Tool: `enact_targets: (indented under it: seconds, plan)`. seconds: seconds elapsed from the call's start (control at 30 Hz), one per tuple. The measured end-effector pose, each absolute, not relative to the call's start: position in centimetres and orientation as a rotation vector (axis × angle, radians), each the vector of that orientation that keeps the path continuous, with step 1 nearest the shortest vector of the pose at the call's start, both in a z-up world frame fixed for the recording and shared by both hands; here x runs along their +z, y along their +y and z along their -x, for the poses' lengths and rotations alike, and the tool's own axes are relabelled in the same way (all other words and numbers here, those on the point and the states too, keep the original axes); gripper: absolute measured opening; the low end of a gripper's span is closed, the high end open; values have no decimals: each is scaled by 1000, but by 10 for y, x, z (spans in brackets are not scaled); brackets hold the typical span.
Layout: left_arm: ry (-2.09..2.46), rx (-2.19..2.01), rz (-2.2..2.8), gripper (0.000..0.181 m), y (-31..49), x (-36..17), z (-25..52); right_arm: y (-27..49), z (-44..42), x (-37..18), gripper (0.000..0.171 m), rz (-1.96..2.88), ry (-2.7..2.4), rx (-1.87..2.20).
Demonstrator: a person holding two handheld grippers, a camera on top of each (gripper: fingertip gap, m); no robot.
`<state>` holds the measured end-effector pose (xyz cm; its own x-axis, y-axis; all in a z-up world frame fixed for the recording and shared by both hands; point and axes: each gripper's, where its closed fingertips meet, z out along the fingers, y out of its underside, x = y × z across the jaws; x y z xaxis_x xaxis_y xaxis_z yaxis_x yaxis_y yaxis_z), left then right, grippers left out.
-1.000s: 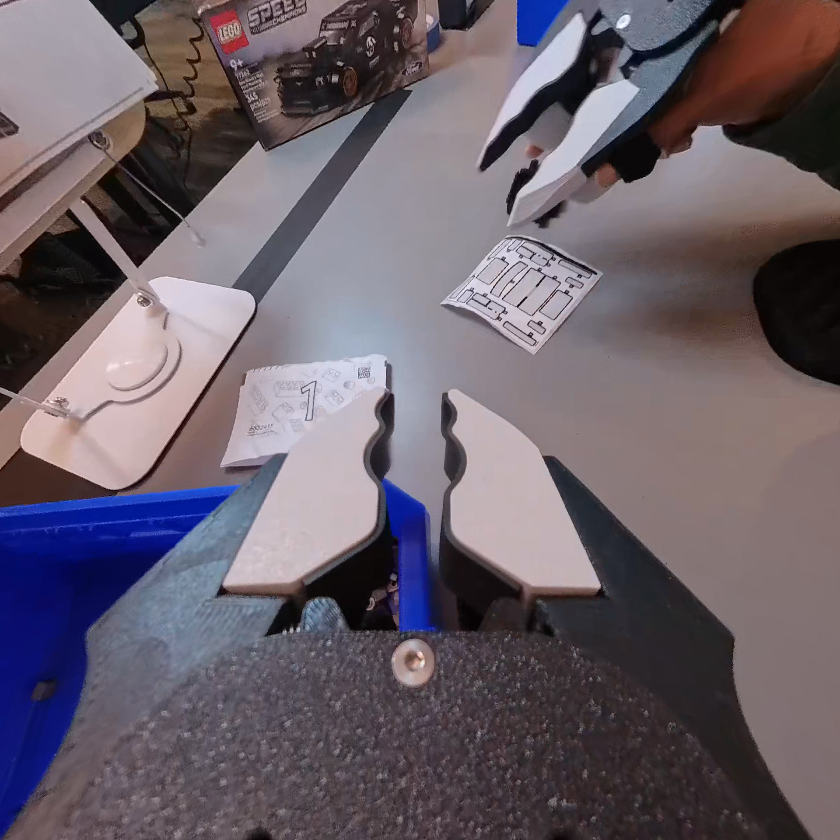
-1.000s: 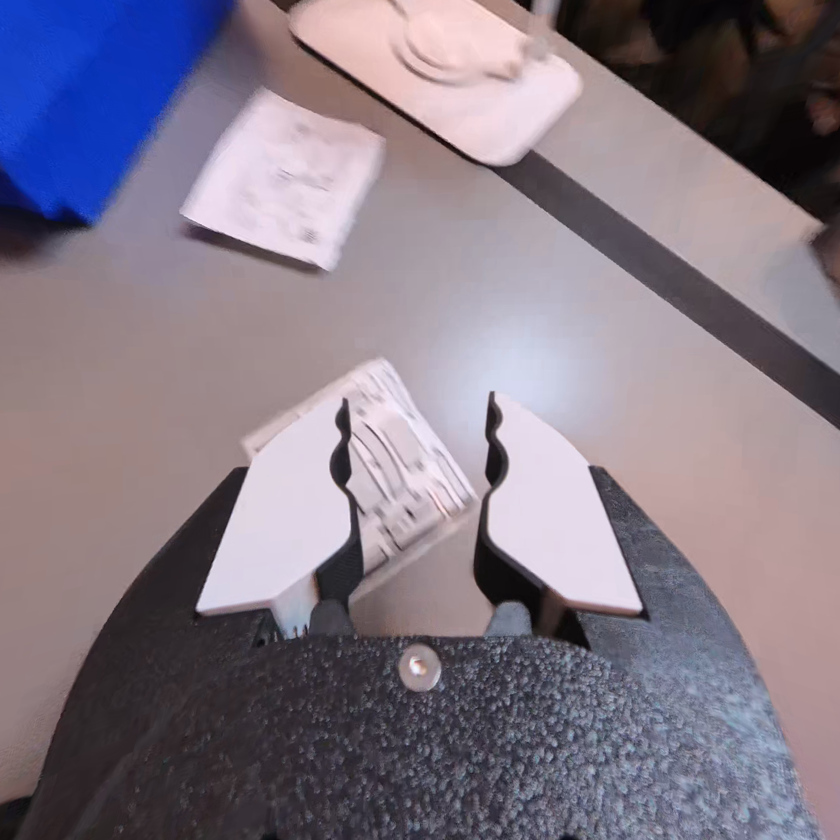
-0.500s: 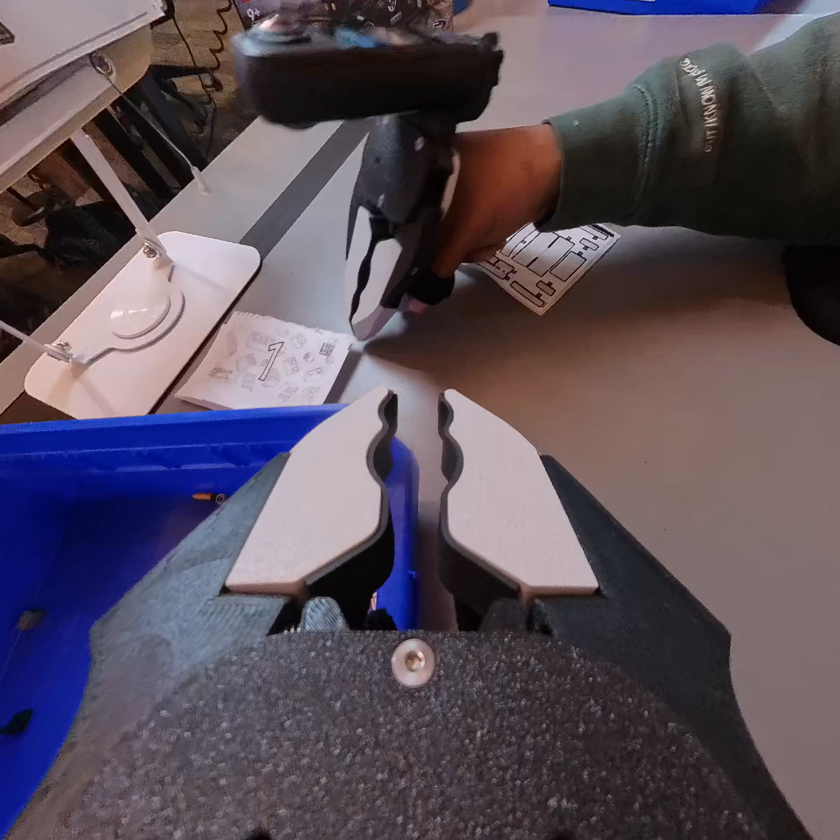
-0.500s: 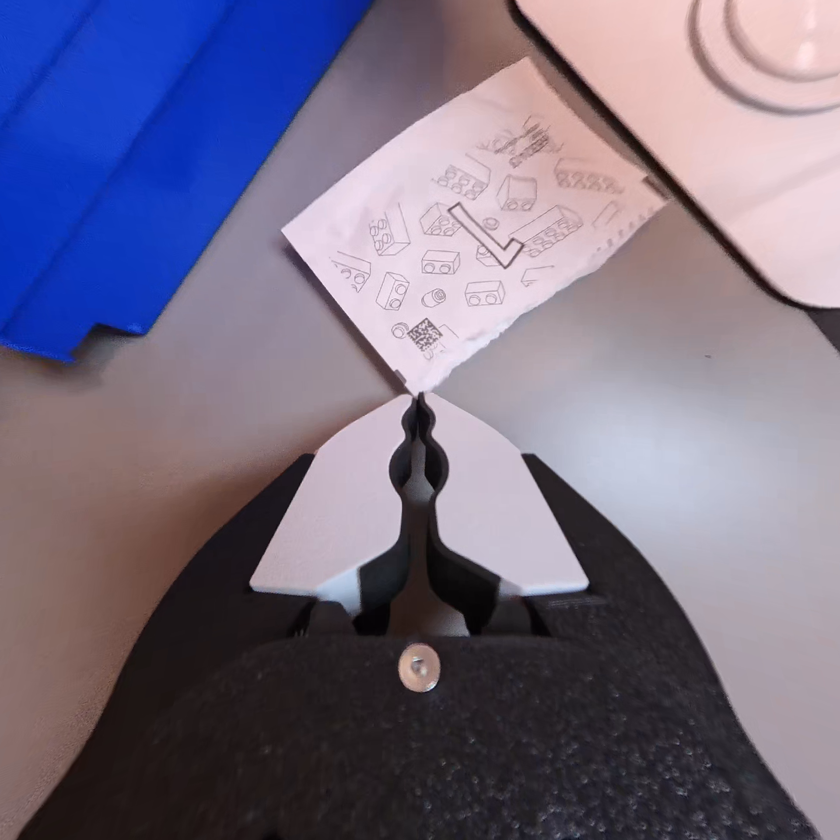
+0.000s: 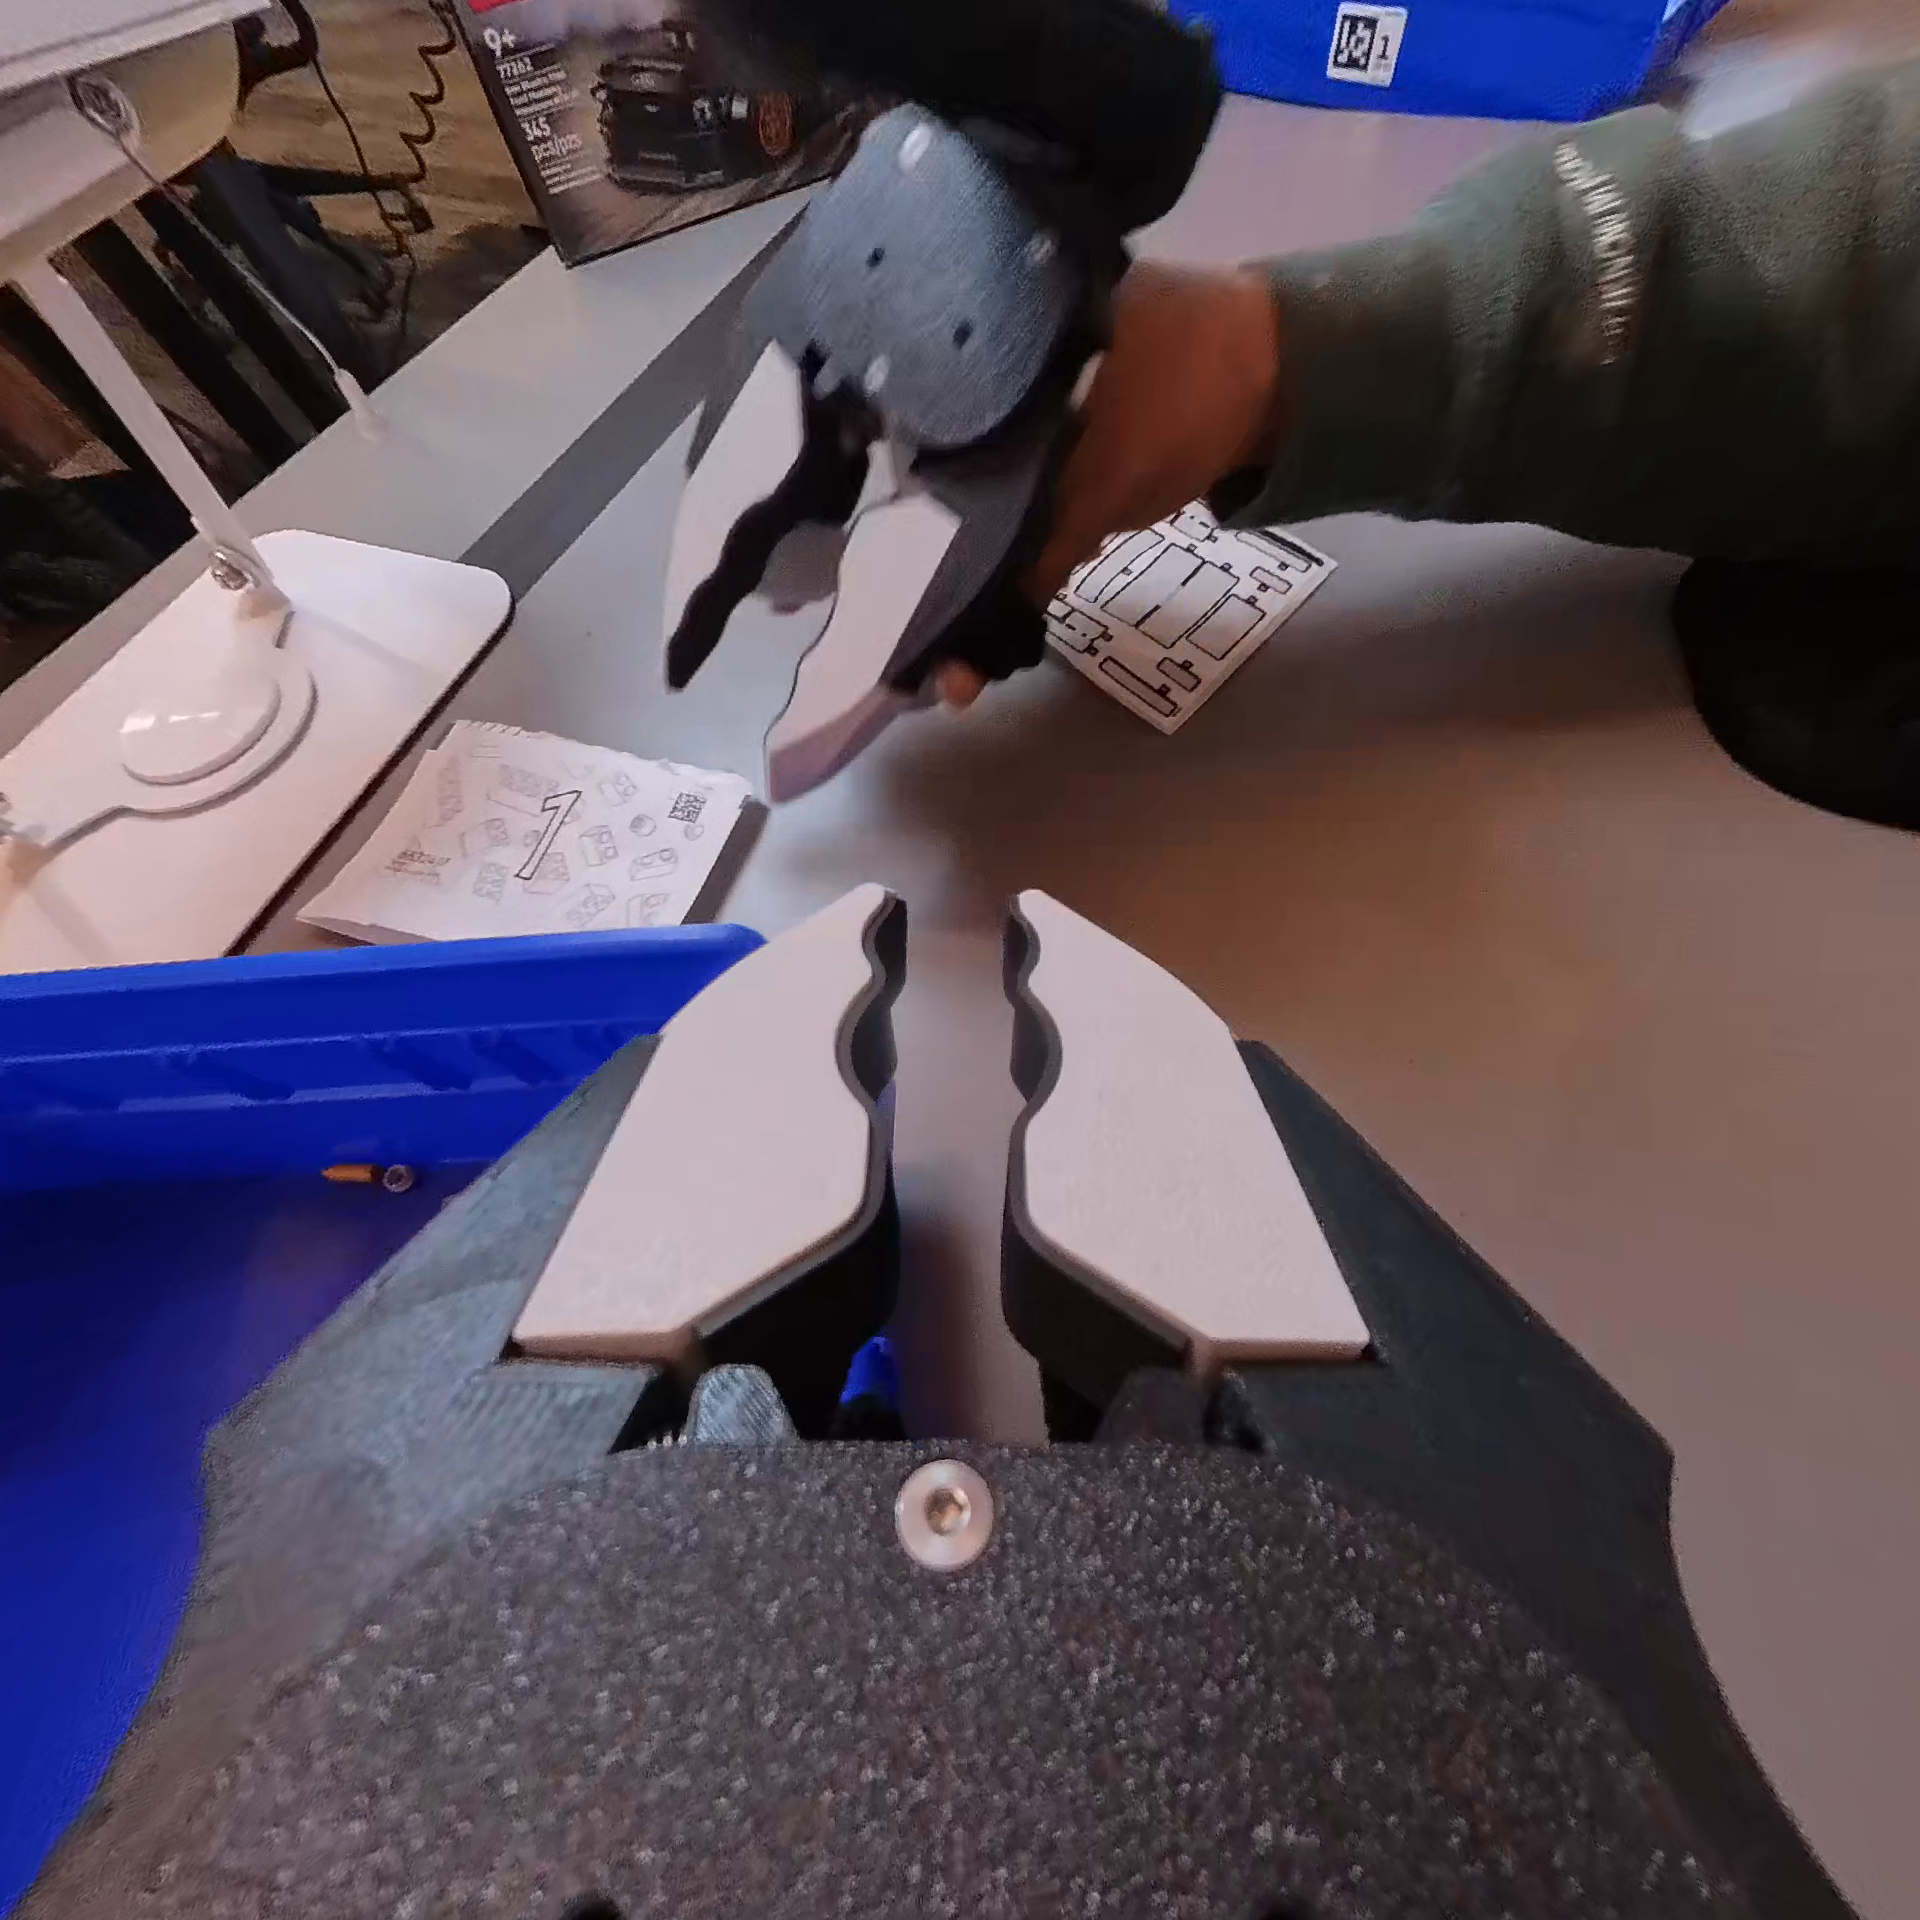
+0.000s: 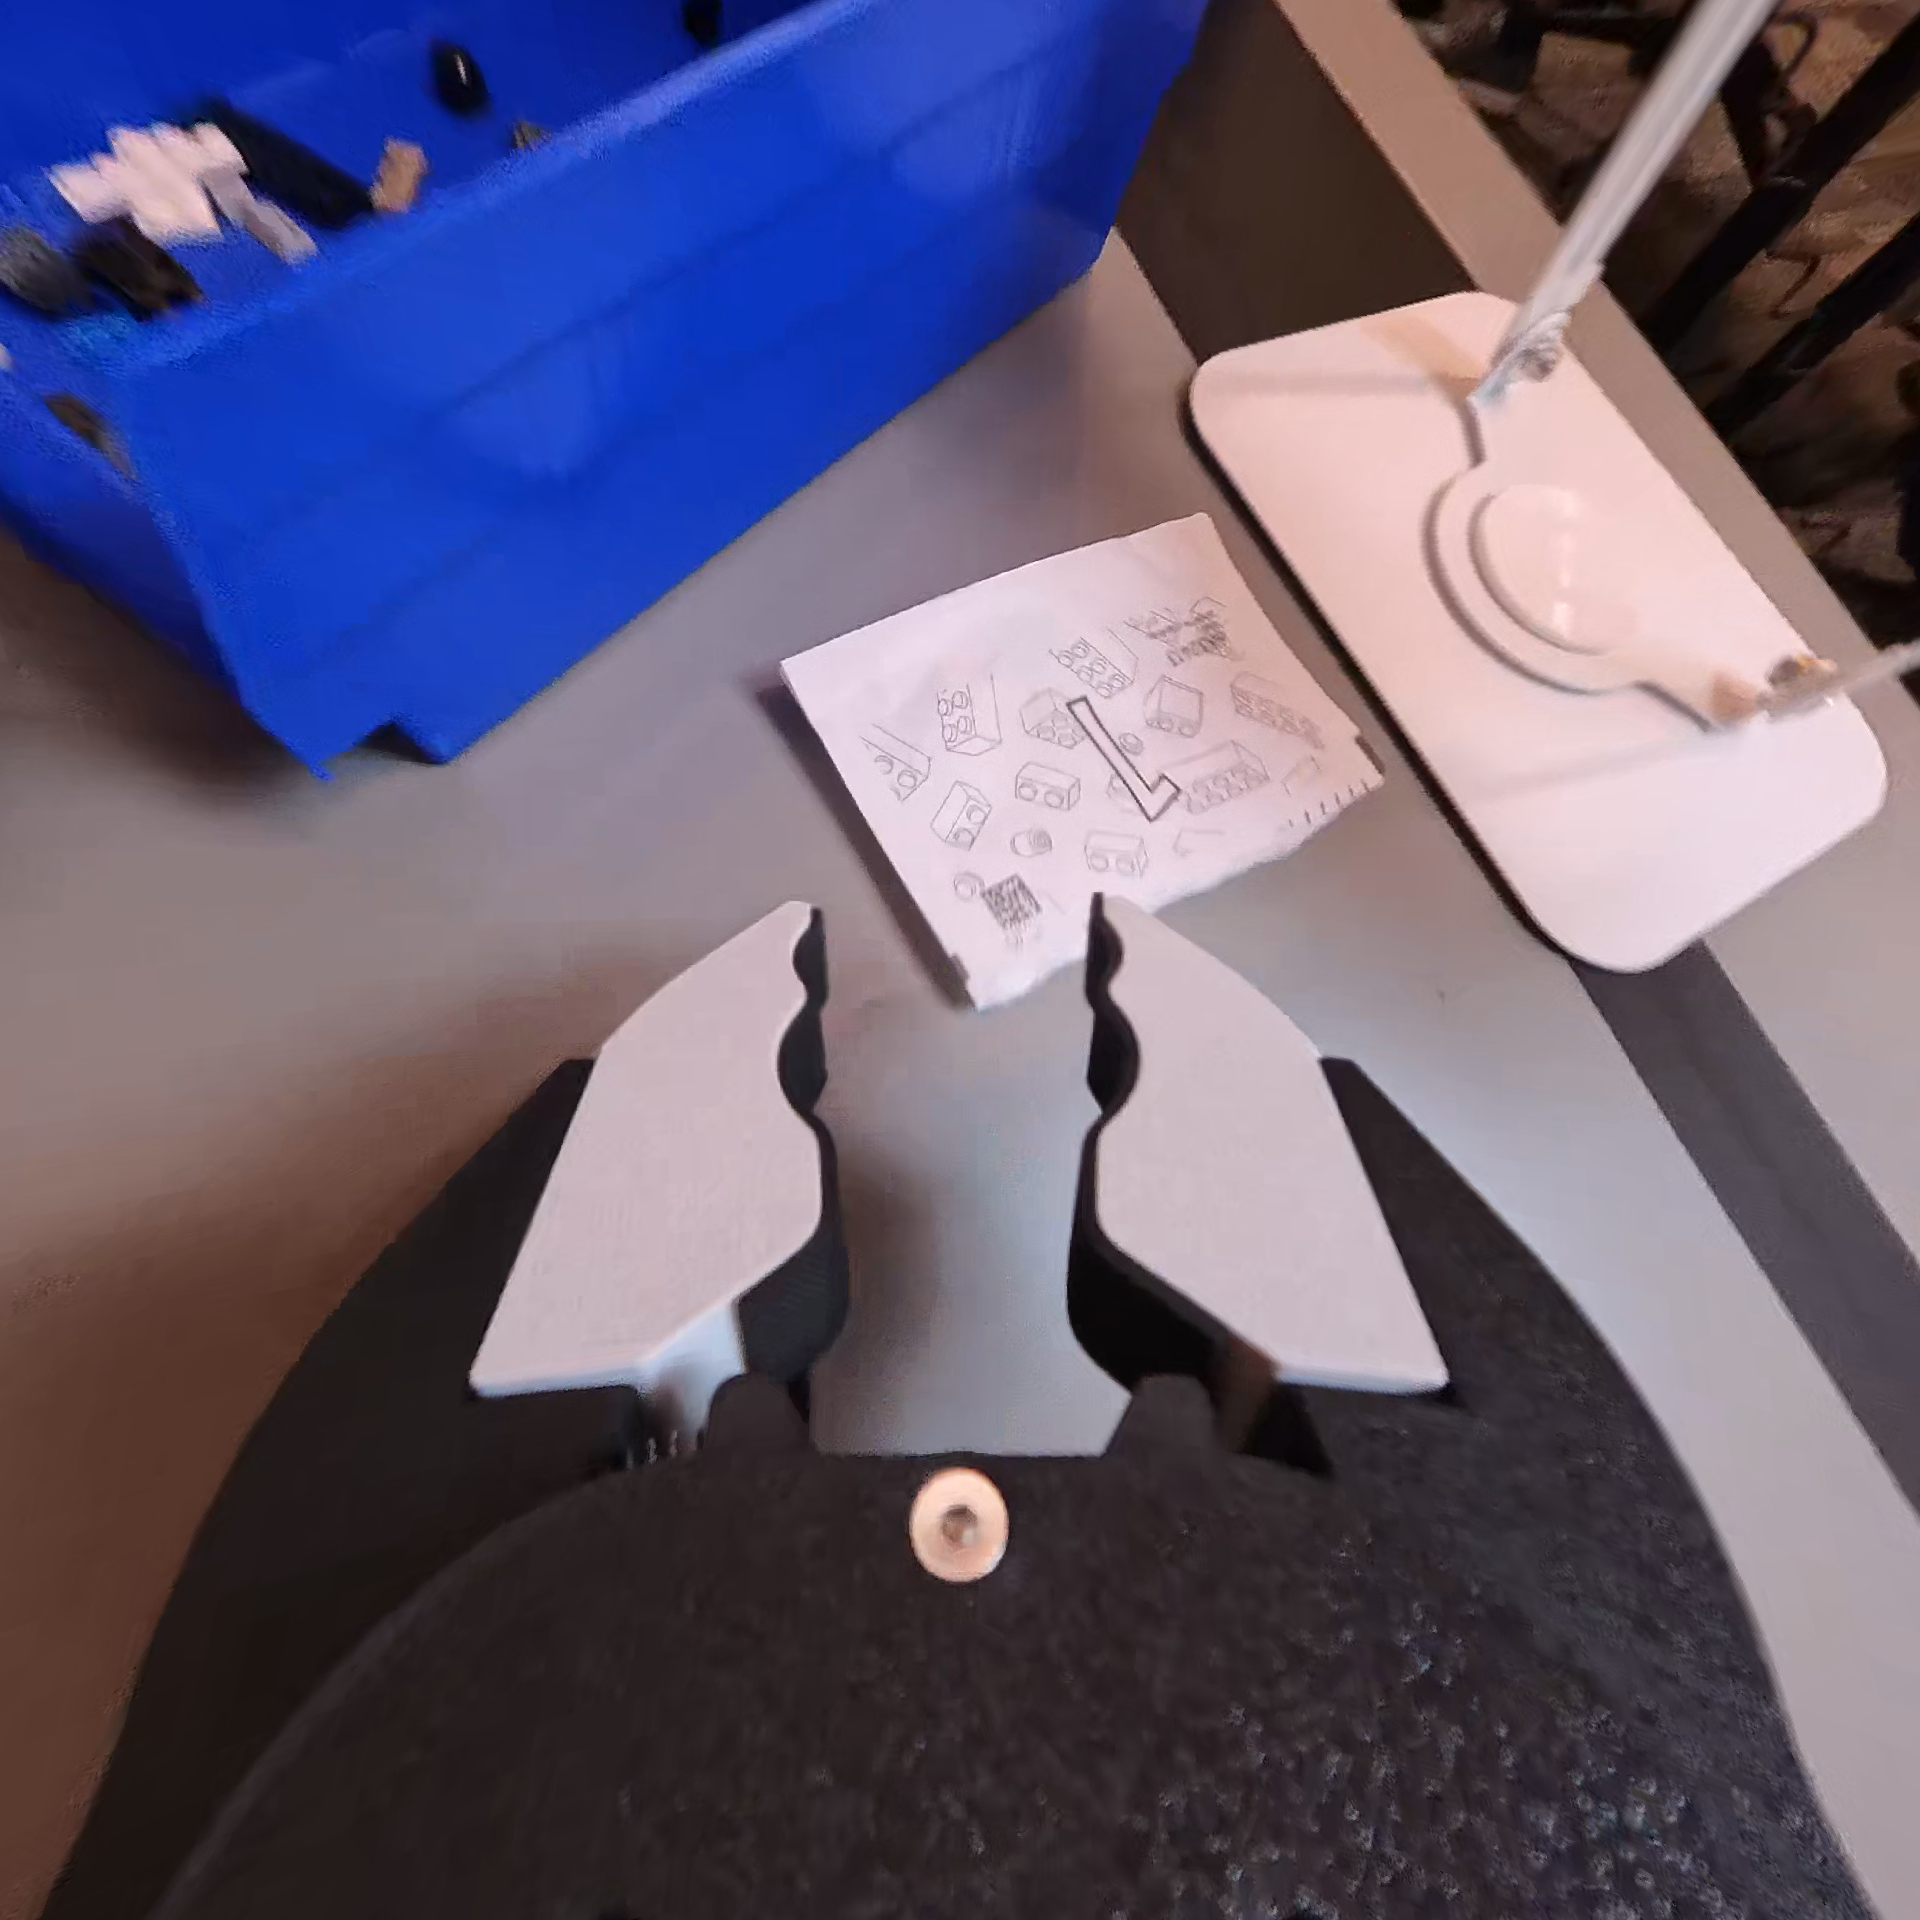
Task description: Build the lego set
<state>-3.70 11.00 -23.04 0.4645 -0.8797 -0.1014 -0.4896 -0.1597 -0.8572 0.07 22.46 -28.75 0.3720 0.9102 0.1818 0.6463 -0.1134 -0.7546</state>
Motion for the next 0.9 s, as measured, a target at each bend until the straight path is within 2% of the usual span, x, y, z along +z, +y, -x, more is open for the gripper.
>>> enact_targets:
  seconds: [0.1,0.13,0.17,0.2,0.3,0.4,0.67,0.8,0.9]
  plan:
    - [1174,-502,1785,18,107,-227,40,237,13,-315,49,1832,-1497,308]
    - [1168,-515,1781,17,107,-225,40,241,13,-323,40,1840,-1538,261]
    - [1160,-533,1778,17,106,-224,40,240,17,-327,16,1841,-1560,300]
    - [1154,-550,1776,17,106,-222,39,240,19,-330,1,1847,-1575,332]
    - [1153,-548,1769,16,106,-222,39,244,10,-325,0,1748,-1640,175]
    - [1118,-568,1779,17,106,-223,42,222,0,-291,0,1552,-1639,149]
    - [897,-992,1851,30,103,-215,37,96,-48,-195,0,1110,-1679,45]
    - [952,-1213,1909,37,78,-221,27,38,-61,-188,0,1022,-1725,59]
    - [1209,-1284,1878,41,31,-241,13,4,-65,-214,0,1072,-1784,170]
